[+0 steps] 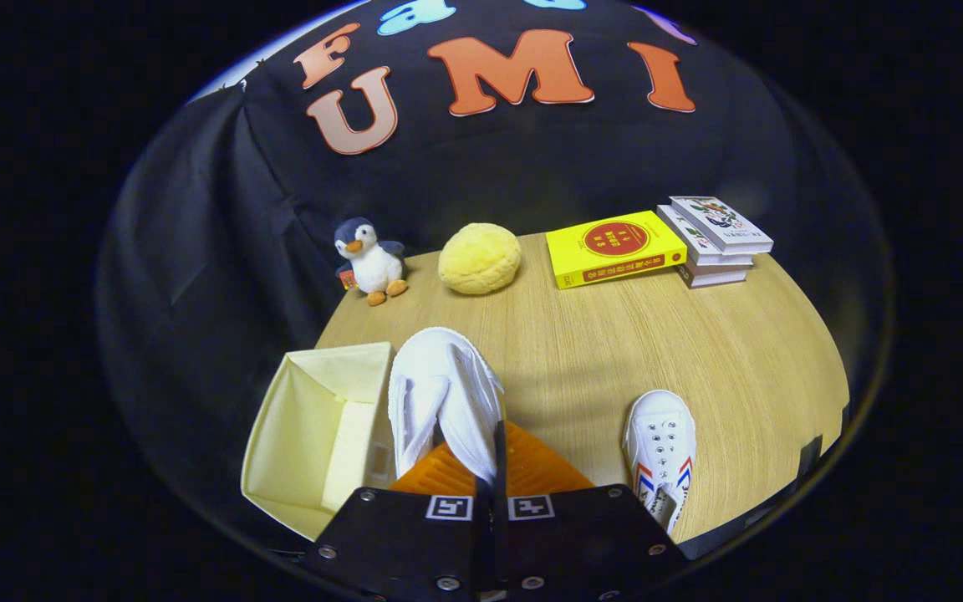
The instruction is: Open the storage box then place both shoes into the box .Put the left shoe in first, then the right shoe, with the right side of both shoes facing outward in a uniform manner.
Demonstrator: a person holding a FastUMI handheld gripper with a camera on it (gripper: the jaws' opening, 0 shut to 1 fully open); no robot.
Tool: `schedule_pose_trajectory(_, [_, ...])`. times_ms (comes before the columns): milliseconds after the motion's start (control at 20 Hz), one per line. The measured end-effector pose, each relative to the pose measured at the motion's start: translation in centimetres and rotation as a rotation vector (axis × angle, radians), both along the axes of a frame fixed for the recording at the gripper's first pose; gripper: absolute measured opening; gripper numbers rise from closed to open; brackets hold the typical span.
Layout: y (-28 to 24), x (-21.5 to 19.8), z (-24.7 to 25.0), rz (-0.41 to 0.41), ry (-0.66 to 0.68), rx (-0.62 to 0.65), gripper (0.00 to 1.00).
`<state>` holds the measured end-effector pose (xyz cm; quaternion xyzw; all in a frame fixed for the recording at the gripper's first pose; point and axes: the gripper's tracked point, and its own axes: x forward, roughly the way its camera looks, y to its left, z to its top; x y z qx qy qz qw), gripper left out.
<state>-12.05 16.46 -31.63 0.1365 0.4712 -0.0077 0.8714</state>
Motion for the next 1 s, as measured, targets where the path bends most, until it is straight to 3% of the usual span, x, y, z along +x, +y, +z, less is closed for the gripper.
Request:
schedule_pose_trajectory(300, [5.7, 1.9, 3.3, 0.033, -0.004, 0.078, 0.01])
schedule_pose_trajectory(700, [14.0, 0.5, -0.1, 0.084, 0.118, 0.124, 0.02])
schedule_pose_trajectory(1000, [17.1, 0.3, -3.5, 0.04, 0.2, 0.103, 0.02])
